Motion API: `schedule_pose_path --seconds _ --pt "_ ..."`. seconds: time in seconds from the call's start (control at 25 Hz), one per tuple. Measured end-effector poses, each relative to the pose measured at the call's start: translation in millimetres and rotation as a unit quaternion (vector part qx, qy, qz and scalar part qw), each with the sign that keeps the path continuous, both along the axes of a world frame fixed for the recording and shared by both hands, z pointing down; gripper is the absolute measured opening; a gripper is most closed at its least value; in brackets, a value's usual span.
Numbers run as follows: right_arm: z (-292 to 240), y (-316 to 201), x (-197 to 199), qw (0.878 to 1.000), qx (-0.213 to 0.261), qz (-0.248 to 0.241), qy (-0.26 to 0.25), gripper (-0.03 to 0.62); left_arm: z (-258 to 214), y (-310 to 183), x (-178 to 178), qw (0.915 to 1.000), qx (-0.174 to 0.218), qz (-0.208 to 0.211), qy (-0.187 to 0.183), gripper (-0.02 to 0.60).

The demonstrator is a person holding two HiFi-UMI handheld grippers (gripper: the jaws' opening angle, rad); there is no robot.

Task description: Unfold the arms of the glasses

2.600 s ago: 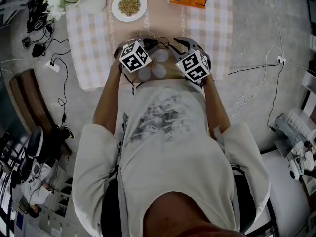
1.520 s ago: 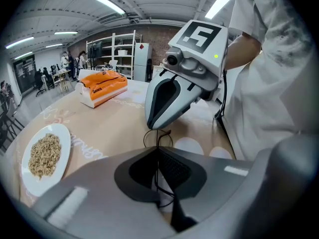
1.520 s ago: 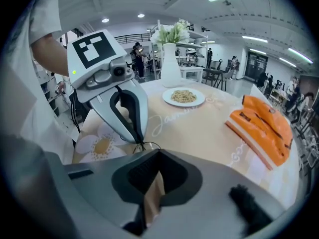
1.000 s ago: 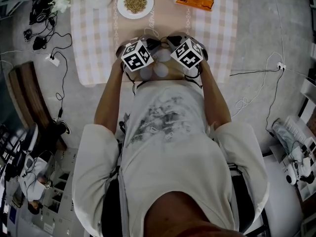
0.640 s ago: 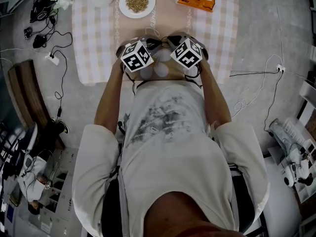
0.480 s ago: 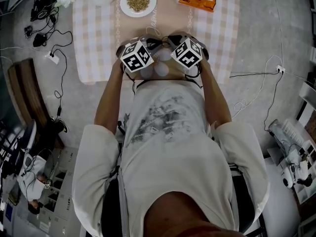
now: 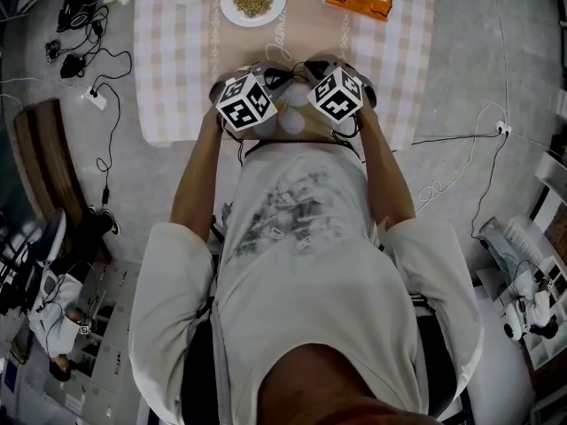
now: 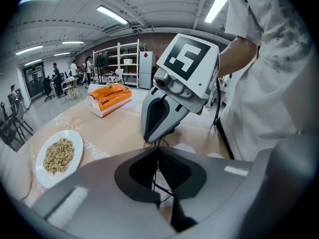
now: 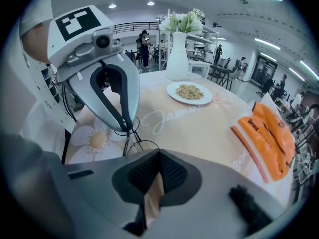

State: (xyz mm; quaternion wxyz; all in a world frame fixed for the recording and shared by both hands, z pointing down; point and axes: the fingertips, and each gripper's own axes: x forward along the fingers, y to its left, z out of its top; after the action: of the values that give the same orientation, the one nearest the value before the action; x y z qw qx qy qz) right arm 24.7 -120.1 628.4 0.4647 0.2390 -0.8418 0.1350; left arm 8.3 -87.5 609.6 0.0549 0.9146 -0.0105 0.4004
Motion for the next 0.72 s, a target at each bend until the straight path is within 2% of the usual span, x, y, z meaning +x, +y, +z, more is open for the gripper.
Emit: schedule_pose_path --seconds 0.72 --pt "0 -1 -3 1.0 0.013 0.004 0.014 0.015 -14 10 -11 0.9996 0.011 -0.016 0.02 0.012"
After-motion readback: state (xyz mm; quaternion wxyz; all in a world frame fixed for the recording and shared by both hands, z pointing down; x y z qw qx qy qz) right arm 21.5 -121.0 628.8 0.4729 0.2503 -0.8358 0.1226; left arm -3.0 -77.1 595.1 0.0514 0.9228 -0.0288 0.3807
